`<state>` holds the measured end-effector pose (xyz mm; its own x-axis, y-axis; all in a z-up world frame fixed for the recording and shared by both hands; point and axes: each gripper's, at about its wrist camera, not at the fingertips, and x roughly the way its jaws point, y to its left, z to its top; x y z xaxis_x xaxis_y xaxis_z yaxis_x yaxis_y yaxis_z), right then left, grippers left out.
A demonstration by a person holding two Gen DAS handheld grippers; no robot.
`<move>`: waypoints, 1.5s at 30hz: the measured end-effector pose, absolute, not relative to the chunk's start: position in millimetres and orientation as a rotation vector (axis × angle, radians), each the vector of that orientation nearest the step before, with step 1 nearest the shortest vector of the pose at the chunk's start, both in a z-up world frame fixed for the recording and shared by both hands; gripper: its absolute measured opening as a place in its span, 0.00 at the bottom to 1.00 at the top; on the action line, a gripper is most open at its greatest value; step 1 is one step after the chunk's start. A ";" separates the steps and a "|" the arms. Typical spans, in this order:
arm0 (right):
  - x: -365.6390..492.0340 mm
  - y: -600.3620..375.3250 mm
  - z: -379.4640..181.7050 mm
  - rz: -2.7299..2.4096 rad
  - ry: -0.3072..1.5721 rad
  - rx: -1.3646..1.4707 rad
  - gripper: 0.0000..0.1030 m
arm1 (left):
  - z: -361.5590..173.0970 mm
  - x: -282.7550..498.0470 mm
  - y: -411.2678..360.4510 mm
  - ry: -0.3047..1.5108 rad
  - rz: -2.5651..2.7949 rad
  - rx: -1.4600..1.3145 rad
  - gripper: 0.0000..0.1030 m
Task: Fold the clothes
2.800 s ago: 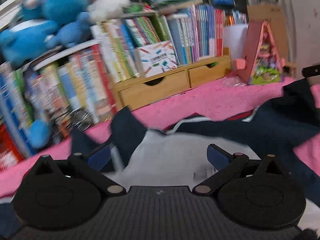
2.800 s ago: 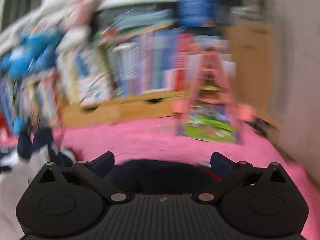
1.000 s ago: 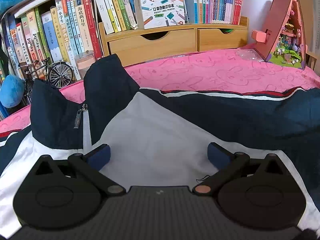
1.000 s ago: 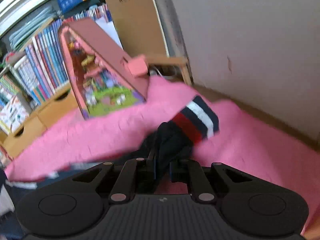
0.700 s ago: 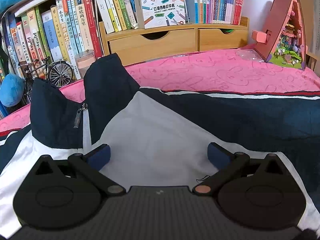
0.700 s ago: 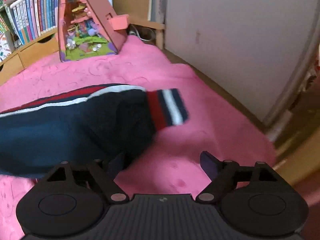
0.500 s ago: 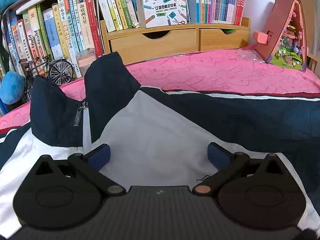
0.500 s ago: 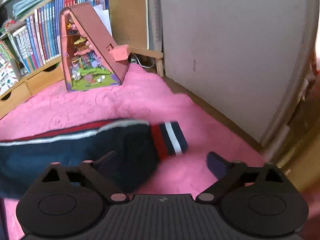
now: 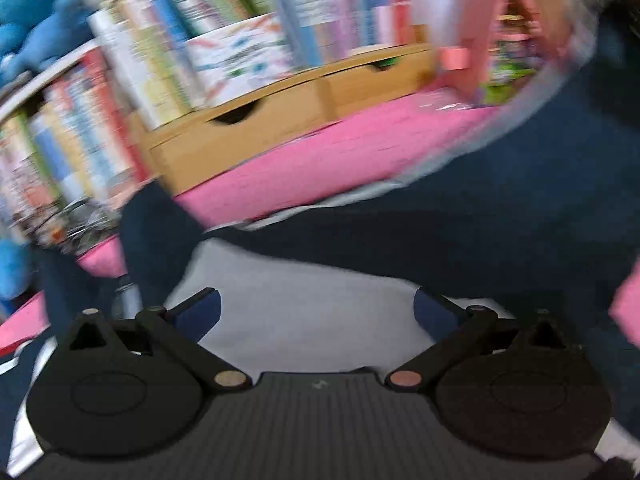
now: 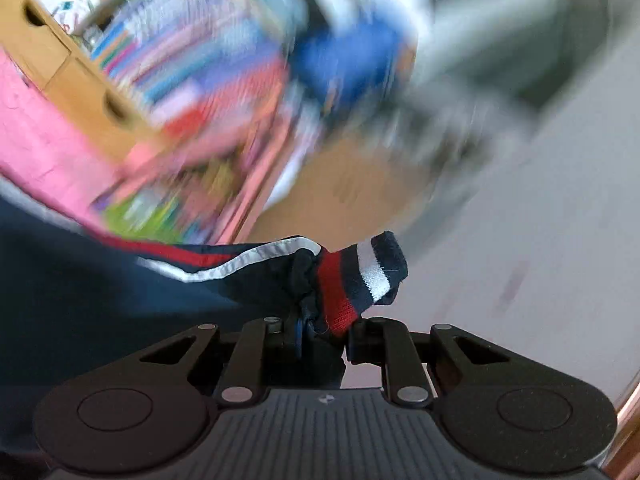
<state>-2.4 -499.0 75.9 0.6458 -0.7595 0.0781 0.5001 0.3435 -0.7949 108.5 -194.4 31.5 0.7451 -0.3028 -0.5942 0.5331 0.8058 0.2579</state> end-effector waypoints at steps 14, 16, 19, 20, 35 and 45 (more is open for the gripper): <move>54.8 -591.6 13.5 -0.851 0.625 -0.538 0.21 | 16.9 149.1 -214.5 0.671 -0.523 0.237 1.00; 60.0 -599.0 7.6 -0.844 0.662 -0.501 0.25 | 17.5 148.5 -213.4 0.678 -0.526 0.228 1.00; 64.9 -609.3 1.9 -0.840 0.728 -0.445 0.64 | 18.1 147.1 -214.5 0.673 -0.520 0.233 1.00; 63.2 -610.8 3.2 -0.845 0.753 -0.427 0.80 | 18.3 146.3 -215.3 0.669 -0.517 0.237 1.00; 33.0 -412.1 122.0 -0.172 0.526 -0.092 0.44 | 61.7 119.6 -51.7 0.425 -0.223 0.542 1.00; 208.6 -220.8 38.8 0.199 0.793 -0.002 0.21 | 26.0 221.3 -21.5 0.520 -0.080 0.498 1.00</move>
<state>208.6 -220.8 38.8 0.6843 0.1769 -0.7074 -0.1783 0.9813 0.0729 221.3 -21.5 26.0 0.8676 0.0505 -0.4947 0.1971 0.8784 0.4354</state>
